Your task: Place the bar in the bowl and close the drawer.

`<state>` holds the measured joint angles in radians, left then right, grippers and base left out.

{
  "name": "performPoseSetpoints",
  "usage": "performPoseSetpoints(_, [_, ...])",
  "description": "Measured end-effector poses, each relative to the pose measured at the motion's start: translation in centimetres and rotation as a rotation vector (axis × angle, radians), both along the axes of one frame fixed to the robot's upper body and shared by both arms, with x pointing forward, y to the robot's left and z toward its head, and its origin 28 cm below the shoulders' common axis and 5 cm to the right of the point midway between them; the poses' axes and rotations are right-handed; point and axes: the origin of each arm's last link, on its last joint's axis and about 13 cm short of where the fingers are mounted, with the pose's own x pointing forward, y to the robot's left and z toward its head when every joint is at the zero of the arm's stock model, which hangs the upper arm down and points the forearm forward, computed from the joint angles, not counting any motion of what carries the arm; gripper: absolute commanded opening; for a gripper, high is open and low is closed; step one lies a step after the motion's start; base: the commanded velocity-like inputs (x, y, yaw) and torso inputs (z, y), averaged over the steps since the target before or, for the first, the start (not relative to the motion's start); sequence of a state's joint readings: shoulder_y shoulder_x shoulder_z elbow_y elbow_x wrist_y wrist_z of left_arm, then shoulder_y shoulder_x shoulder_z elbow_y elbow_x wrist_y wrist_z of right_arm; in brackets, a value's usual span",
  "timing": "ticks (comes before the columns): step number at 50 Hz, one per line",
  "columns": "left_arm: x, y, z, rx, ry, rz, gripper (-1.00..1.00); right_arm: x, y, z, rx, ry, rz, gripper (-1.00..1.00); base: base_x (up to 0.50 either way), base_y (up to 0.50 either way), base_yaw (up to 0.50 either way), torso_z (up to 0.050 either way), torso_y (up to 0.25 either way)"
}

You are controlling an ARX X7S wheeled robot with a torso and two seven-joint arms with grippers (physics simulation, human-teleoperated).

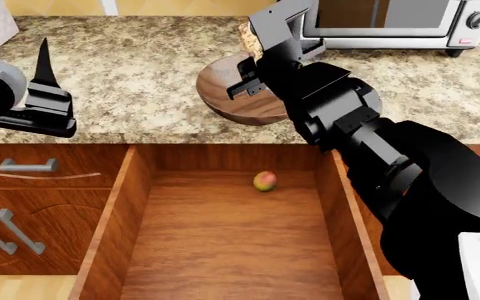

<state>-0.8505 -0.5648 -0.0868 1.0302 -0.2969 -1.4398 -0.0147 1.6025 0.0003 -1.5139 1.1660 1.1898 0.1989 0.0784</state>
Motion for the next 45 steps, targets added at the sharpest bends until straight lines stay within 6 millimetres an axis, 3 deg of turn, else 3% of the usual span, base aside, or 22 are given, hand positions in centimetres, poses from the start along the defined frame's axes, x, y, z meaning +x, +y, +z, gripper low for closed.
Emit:
performPoseSetpoints(18, [-0.15,0.03,0.23,0.006,-0.004,0.004,1.0,0.03,0.09,0.32,0.061,0.001,0.016,-1.0,0.0,0.0,0.0,0.002,-0.114])
performPoseSetpoints(45, [-0.08,0.04,0.22,-0.002,-0.009,0.01,1.0,0.02,0.12,0.69,0.13,0.017,0.011,-1.0,0.0,0.0,0.0,0.0,0.0])
